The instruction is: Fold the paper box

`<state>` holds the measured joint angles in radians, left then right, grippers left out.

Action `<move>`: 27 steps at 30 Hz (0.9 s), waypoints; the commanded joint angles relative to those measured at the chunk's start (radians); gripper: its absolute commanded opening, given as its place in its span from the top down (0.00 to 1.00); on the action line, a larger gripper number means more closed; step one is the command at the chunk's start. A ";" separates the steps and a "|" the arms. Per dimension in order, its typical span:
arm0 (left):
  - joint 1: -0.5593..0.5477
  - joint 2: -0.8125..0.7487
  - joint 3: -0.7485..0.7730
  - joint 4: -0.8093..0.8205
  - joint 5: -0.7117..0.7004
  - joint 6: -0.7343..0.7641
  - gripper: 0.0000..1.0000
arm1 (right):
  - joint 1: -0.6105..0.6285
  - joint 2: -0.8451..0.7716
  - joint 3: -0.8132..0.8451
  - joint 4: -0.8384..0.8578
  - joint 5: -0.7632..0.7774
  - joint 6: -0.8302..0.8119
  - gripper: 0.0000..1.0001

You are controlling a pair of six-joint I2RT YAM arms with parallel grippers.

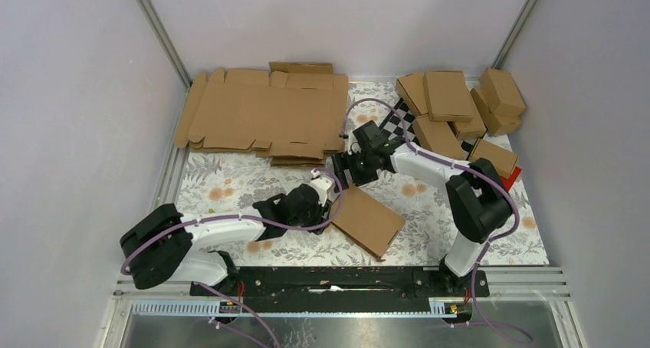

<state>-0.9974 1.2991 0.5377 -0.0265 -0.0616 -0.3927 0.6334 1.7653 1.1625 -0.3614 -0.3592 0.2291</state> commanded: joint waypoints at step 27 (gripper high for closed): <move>0.197 0.139 -0.059 0.454 0.367 -0.525 0.64 | -0.230 -0.475 -0.480 0.051 0.109 0.206 0.38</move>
<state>-0.8024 1.3708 0.4866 0.2756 0.2028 -0.8089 0.4164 1.3384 0.7303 -0.3695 -0.2016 0.3904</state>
